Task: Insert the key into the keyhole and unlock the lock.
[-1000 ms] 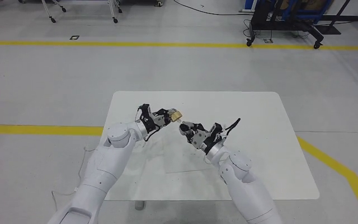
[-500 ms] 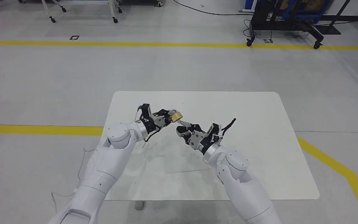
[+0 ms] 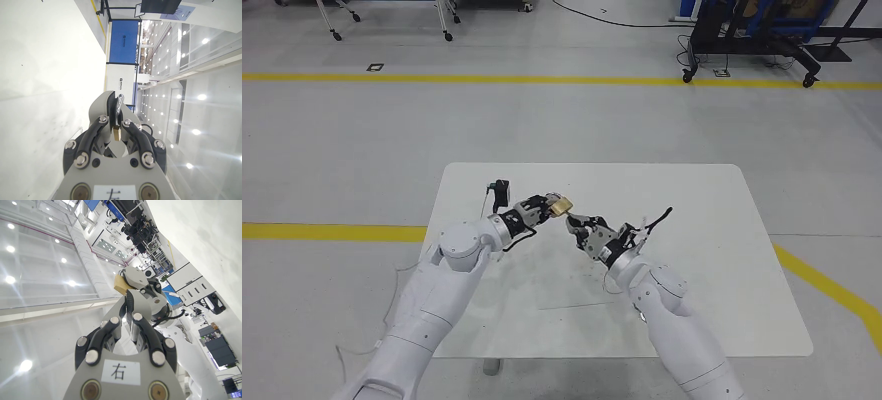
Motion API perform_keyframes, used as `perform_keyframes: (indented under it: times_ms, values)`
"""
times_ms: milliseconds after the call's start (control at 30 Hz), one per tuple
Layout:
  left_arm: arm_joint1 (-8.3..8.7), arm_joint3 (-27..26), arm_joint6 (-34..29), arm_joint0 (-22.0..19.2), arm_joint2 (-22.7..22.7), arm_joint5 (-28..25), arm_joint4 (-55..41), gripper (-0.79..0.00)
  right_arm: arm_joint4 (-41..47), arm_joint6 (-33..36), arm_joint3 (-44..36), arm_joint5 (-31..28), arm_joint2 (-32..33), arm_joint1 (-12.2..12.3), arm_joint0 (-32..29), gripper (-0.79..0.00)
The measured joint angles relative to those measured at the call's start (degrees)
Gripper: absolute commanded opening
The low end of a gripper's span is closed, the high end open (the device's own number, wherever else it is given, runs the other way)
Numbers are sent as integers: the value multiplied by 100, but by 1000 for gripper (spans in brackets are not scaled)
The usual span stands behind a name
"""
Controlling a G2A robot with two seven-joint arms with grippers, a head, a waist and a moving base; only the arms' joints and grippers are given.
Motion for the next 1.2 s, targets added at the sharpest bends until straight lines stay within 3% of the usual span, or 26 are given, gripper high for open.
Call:
perform_keyframes:
  times_ms: [500,767,800,833,1200]
  values:
    - [58,-639,462,433,-100,-459,577,-785,2128,505,632,1592,457,27,325,-785]
    - [68,-756,530,536,-144,-605,660,-785,2628,667,888,1968,547,53,454,-785]
    - [69,-763,528,544,-150,-611,658,-785,2644,657,892,1966,551,57,459,-767]
    - [69,-765,524,550,-156,-613,647,-785,2645,646,888,1958,551,60,459,-548]
    - [64,-652,302,528,-254,-593,281,-785,2408,754,570,1847,567,129,294,-394]
